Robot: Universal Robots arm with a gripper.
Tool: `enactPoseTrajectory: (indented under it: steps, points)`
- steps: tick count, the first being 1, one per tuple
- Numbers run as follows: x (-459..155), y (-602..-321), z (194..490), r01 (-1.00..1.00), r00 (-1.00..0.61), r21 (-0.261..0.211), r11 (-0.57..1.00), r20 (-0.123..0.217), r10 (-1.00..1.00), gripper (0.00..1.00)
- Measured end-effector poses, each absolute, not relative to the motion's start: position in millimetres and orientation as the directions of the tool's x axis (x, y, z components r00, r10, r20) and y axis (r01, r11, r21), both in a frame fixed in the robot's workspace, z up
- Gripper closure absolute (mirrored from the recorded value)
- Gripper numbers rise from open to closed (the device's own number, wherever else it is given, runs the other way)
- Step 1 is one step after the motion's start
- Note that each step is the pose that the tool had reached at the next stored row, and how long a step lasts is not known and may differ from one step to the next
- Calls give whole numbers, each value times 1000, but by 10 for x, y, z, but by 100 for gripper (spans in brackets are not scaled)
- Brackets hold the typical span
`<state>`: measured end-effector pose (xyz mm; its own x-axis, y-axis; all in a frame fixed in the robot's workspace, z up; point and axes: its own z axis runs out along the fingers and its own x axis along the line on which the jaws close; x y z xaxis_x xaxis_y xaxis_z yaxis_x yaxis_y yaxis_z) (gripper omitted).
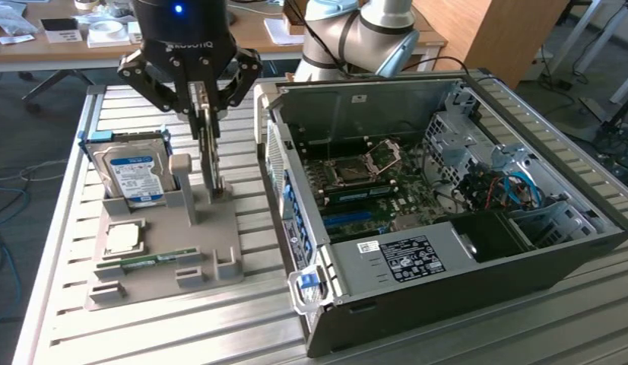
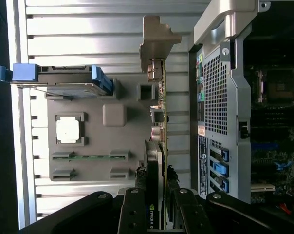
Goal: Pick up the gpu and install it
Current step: 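Pick up the gpu and move the gpu toward the slot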
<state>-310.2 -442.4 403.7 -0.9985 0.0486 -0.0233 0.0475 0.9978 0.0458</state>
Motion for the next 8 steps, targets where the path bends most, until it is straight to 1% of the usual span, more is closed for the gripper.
enactPoseTrajectory:
  steps: [8]
  points:
    - [-3101,-4424,4145,47,-999,46,998,-23,49,73]
